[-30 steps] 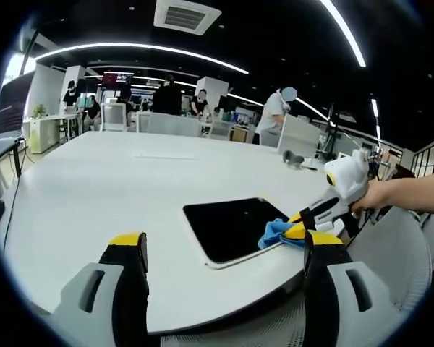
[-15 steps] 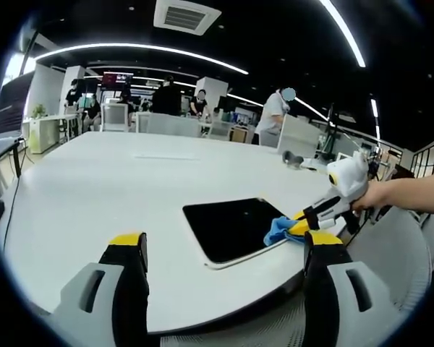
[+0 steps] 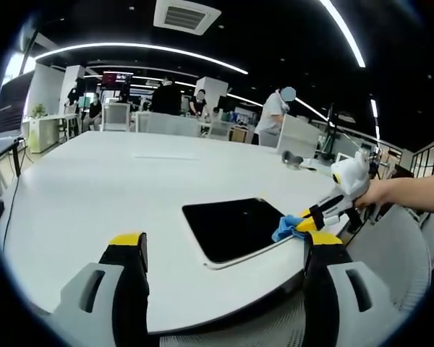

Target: Wipe the mirror surface with the cleaning cloth until all visible marks leave the cleaned area.

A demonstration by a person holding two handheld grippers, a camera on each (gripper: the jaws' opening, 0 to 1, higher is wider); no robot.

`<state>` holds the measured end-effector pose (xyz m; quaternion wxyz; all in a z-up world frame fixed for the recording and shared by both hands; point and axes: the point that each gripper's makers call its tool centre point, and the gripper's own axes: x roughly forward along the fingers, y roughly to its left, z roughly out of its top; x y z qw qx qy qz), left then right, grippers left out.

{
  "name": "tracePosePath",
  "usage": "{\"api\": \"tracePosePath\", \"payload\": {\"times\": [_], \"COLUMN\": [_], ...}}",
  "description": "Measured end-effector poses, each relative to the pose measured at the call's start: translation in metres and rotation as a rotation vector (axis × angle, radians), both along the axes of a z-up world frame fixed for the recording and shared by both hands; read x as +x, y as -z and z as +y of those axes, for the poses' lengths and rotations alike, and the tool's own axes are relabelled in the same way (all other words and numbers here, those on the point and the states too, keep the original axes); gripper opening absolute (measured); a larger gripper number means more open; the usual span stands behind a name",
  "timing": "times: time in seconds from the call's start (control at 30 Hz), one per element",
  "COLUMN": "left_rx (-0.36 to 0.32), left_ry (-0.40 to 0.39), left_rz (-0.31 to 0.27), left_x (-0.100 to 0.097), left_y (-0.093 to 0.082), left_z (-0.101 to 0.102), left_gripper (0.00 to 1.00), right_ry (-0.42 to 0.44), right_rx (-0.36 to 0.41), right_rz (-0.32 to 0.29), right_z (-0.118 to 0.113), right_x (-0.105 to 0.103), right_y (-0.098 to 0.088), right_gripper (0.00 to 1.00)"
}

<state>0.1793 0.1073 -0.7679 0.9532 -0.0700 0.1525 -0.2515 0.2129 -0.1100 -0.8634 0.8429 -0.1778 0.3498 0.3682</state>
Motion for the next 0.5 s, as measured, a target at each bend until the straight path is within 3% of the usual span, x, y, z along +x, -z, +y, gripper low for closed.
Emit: {"api": "tracePosePath", "payload": {"times": [0.37, 0.5], "left_rx": [-0.005, -0.007], "left_ry": [0.0, 0.002], "left_rz": [0.003, 0.005], "left_x": [0.001, 0.001], "left_y": [0.0, 0.0], "left_z": [0.0, 0.0], "left_gripper": [0.87, 0.86], "right_ry": [-0.05, -0.033], "right_rx": [-0.023, -0.039], "right_rz": [0.013, -0.024], "right_z": [0.001, 0.001], "right_x": [0.004, 0.017], "right_y": [0.001, 0.001], "right_gripper": [0.01, 0.01]}}
